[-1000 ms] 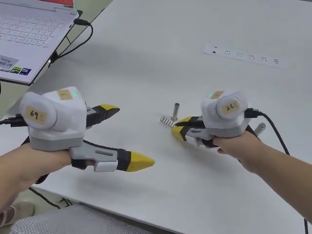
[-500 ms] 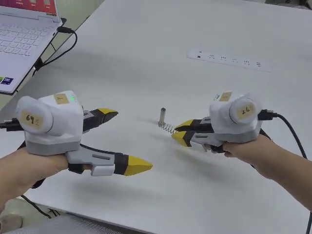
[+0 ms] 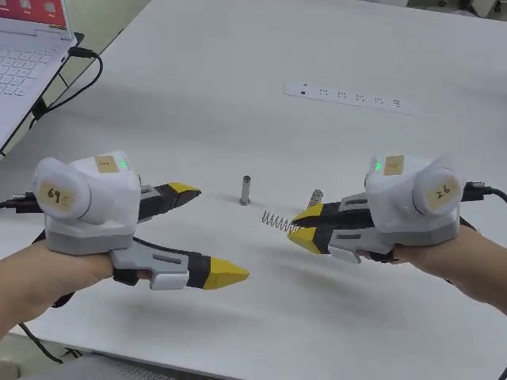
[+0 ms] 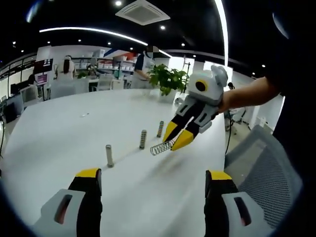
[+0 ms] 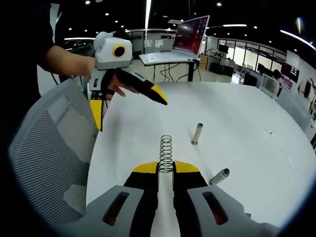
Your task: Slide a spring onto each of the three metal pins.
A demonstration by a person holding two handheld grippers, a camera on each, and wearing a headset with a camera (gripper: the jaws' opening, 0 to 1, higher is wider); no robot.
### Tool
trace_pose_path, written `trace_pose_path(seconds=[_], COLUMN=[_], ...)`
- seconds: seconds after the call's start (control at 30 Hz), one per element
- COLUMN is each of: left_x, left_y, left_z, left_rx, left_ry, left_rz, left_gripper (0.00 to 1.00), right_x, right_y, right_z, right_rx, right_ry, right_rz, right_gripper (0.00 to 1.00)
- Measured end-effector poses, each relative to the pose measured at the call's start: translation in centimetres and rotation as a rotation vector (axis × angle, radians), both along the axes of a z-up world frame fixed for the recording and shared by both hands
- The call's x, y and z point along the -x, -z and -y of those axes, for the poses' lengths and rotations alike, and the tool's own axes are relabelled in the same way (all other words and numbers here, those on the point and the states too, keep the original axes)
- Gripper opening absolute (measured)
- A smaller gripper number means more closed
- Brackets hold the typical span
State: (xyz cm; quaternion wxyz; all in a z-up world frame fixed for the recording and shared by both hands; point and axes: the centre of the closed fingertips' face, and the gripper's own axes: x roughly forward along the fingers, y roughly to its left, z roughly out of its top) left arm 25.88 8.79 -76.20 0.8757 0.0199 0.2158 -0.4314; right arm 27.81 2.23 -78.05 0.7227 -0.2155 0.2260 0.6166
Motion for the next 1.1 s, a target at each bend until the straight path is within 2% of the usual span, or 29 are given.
trace_pose_path(seconds=[0.23,0.33,0.4,0.6,0.8,0.93,1.1], left_x=[-0.3,0.2,0.3,-0.2,0.0,0.0,0.0], left_y=[-0.2,-0.3,-0.4,-0.7,-0.7,-0.9,-1.2], left_z=[1.3,2.6,3.2,5.1,6.8,7.5,8.0], left_rx=[0.023,0.038,0.046,0.059,0.064,0.076,0.094], left_ry=[0.024,0.085,0.107,0.147,0.2,0.219,0.241], left_rz=[-0.001,-0.021,-0.023,-0.013,-0.014,-0.008,-0.006], left_gripper=[0.77,0.67,0.58,0.51,0.42,0.42,0.31], right_x=[0.7,1.0,1.2,1.7,2.4,2.6,2.9], right_y=[-0.3,-0.2,-0.2,-0.6,-1.2,-1.6,-2.2], right_z=[1.7,2.4,2.8,2.9,2.5,2.4,2.6], right_rx=[-0.007,0.003,0.012,0.005,-0.016,-0.025,-0.034], right_ry=[-0.008,-0.02,-0.033,-0.062,-0.11,-0.12,-0.137], right_rz=[-0.02,-0.023,-0.022,-0.023,-0.021,-0.024,-0.02], right_gripper=[0.08,0.08,0.08,0.08,0.08,0.08,0.08])
